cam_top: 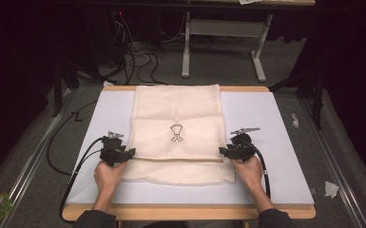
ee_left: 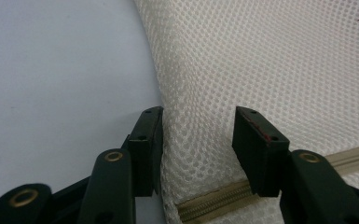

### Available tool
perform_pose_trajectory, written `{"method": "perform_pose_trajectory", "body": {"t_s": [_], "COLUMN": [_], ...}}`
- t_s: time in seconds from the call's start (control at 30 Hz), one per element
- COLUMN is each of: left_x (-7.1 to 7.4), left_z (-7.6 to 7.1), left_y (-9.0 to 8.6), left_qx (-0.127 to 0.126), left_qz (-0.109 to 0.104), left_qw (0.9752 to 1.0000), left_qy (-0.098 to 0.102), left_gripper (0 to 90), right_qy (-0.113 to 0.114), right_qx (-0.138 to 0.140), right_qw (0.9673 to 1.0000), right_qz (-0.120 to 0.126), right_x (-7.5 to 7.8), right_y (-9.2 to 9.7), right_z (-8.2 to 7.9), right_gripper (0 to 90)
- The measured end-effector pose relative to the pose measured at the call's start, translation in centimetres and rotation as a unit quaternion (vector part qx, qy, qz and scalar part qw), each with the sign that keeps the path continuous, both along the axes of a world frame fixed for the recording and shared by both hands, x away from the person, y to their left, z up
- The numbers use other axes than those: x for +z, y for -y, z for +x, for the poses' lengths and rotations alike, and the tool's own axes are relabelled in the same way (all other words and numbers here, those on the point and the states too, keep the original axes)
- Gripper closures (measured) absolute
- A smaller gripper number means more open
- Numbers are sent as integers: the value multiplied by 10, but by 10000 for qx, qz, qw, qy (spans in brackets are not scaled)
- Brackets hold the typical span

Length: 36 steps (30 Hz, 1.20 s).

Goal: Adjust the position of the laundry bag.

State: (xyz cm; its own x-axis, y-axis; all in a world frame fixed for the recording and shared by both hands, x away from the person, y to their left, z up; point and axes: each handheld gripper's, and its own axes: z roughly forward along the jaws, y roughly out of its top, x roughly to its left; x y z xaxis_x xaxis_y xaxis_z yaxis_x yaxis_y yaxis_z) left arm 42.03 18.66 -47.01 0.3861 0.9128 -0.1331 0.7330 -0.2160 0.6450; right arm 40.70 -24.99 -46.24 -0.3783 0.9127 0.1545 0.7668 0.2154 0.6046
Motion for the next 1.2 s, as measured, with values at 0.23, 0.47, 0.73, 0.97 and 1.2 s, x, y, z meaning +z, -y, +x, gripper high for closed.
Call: {"method": "perform_pose_trajectory", "body": {"t_s": [0.23,0.47,0.73,0.97,1.2], "left_x": [0,2,7,11,17], "left_z": [1,3,3,2,2], "left_y": [-1,0,-4,-7,-11], "left_qx": [-102,-184,-239,-225,-205], "left_qz": [-17,32,-96,-234,-496], "left_qw": [9999,9998,9997,9995,9984], "left_qy": [-13,-106,-30,63,165], "left_gripper": [694,846,870,872,873], "right_qy": [-37,21,218,330,385], "right_qx": [-6,248,284,301,289], "right_qw": [10000,9992,9989,9986,9987], "right_qz": [-52,-319,-290,-274,-167], "right_x": [-2,-1,1,4,8], "right_y": [-1,-5,-3,-3,0], "right_z": [1,0,-3,-4,-5], "right_gripper": [688,854,873,877,878]}}
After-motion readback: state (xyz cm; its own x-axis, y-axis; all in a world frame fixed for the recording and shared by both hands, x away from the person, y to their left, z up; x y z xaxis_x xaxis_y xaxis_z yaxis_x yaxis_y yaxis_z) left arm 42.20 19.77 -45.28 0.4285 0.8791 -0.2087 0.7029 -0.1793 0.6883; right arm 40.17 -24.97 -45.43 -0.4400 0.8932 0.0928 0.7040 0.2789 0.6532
